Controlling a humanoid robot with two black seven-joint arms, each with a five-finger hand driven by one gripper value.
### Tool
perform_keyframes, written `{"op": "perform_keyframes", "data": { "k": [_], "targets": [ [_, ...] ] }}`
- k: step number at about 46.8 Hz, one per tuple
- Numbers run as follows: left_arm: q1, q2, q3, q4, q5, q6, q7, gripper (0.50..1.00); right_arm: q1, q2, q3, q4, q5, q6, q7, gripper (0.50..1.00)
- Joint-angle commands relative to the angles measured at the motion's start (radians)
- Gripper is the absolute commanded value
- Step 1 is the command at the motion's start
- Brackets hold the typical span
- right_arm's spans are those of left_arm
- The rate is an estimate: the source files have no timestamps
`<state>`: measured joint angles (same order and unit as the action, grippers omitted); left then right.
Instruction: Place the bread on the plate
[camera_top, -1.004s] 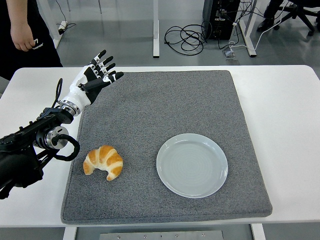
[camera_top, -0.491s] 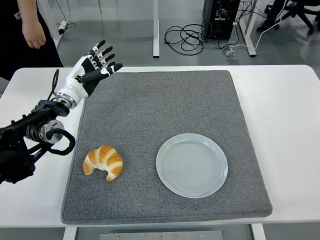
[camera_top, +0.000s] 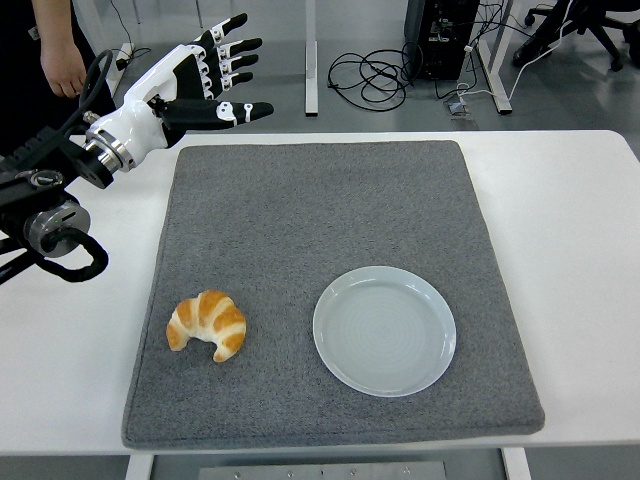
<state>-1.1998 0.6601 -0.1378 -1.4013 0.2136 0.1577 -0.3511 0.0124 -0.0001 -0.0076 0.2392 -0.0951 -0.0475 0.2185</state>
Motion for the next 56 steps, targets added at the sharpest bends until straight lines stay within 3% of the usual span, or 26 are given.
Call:
{"op": "perform_keyframes", "data": {
  "k": [1, 10, 16, 20, 32, 44, 56],
  "targets": [
    [-0.072, 0.036, 0.084, -0.028, 0.000, 0.000, 0.017, 0.937, 0.000, 0.000, 0.000, 0.000, 0.000, 0.000, 0.001, 1.000],
    [-0.286, 0.121, 0.277, -0.090, 0.000, -0.029, 0.113, 0.937, 0.000, 0.000, -0.002, 0.000, 0.000, 0.000, 0.001, 1.000],
    [-0.412, 0.154, 0.371, -0.097, 0.047, -0.099, 0.119, 0.937, 0.000, 0.000, 0.000, 0.000, 0.000, 0.000, -0.001, 1.000],
    [-0.448, 0.177, 0.394, -0.100, 0.136, -0.145, 0.119, 0.937, 0.000, 0.000, 0.000, 0.000, 0.000, 0.000, 0.001, 1.000],
    [-0.440, 0.249, 0.409, -0.206, 0.458, -0.227, 0.124, 0.939, 0.001, 0.000, 0.000, 0.000, 0.000, 0.000, -0.001, 1.000],
    [-0.428, 0.280, 0.486, -0.249, 0.558, -0.228, 0.116, 0.939, 0.003, 0.000, 0.000, 0.000, 0.000, 0.000, -0.001, 1.000],
    [-0.288, 0.334, 0.485, -0.298, 0.624, -0.213, 0.107, 0.939, 0.006, 0.000, 0.002, 0.000, 0.000, 0.000, -0.001, 1.000]
  ]
}}
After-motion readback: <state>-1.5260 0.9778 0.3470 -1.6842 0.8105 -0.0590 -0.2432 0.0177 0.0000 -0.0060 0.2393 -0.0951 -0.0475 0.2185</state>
